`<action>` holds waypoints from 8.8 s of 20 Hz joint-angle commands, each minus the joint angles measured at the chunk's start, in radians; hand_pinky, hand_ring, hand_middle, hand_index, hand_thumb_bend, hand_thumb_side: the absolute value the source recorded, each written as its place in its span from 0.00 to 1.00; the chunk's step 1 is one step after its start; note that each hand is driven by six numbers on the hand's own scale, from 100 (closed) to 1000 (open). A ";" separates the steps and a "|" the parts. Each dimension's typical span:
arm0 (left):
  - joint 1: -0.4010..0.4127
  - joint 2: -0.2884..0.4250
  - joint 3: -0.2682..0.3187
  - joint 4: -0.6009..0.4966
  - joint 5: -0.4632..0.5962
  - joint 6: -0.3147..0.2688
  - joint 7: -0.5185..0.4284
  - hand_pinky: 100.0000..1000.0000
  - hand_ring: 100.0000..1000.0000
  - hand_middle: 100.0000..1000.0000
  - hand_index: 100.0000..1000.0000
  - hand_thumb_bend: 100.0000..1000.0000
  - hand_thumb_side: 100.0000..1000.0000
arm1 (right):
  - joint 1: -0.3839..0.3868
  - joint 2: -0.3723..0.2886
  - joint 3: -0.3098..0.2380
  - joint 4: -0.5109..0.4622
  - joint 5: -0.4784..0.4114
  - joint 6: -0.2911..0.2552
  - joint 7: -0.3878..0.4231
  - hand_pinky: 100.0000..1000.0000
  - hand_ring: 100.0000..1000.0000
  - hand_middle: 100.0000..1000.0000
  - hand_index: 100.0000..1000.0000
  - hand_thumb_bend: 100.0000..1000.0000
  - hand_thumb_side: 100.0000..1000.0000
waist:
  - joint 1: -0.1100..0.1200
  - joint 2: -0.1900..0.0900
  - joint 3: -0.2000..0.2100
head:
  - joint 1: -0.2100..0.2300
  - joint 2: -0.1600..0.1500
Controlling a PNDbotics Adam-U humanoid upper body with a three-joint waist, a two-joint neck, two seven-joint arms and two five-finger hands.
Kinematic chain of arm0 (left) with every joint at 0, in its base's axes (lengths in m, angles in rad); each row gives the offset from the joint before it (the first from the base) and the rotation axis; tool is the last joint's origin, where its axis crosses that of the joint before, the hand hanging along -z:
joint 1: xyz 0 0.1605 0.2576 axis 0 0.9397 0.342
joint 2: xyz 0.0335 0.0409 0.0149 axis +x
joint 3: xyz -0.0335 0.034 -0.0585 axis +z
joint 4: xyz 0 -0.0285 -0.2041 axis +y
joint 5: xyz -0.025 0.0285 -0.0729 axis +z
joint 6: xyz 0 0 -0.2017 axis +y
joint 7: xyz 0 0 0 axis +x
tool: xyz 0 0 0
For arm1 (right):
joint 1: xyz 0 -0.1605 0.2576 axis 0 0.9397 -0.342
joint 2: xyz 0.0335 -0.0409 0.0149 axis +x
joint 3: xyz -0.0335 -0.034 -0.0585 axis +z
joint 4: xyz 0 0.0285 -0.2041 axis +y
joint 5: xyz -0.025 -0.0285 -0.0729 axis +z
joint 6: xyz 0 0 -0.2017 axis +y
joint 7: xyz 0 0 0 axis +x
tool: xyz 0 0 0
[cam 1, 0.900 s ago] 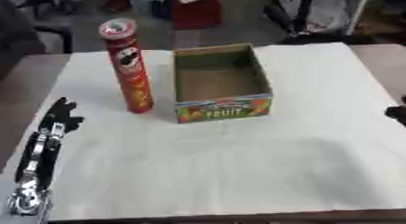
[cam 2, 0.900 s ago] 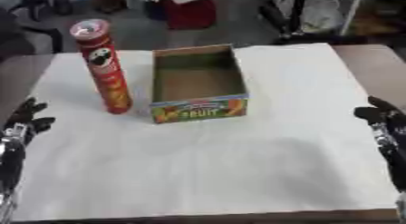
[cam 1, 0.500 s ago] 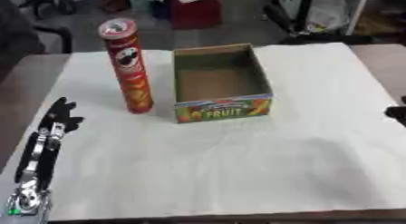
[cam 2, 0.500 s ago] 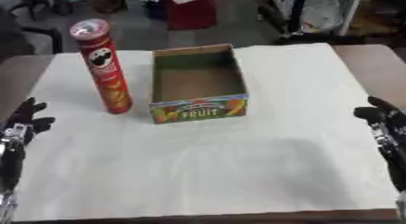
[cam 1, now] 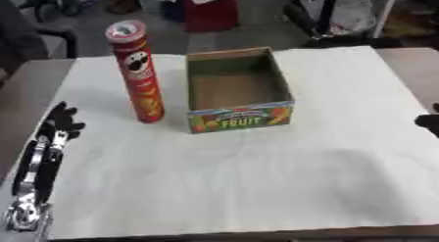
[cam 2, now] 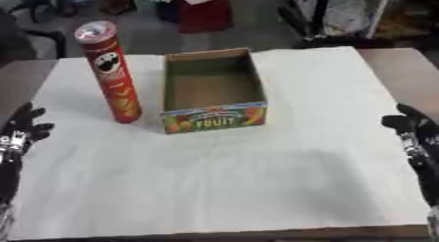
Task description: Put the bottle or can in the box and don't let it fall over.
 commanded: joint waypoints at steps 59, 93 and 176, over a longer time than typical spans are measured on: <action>-0.910 0.322 -0.231 0.903 -0.755 -0.364 -0.322 0.90 0.86 0.87 1.00 0.41 0.93 | -0.001 -0.030 0.029 0.001 -0.012 -0.008 0.047 0.98 0.80 0.68 0.88 0.00 0.64 | 0.017 -0.015 -0.122 | 0.037 -0.038; -0.896 0.307 -0.227 0.921 -0.744 -0.401 -0.344 0.20 0.22 0.29 0.64 0.00 0.21 | -0.005 -0.029 0.030 0.001 -0.015 -0.005 0.052 0.98 0.80 0.67 0.88 0.00 0.63 | 0.017 -0.014 -0.128 | 0.038 -0.044; 0.022 -0.036 0.083 0.061 0.248 -0.006 0.122 0.77 0.69 0.74 0.96 0.20 0.98 | -0.003 -0.016 0.017 0.022 -0.018 -0.009 0.049 0.98 0.80 0.67 0.88 0.00 0.64 | -0.015 -0.006 -0.034 | 0.122 0.025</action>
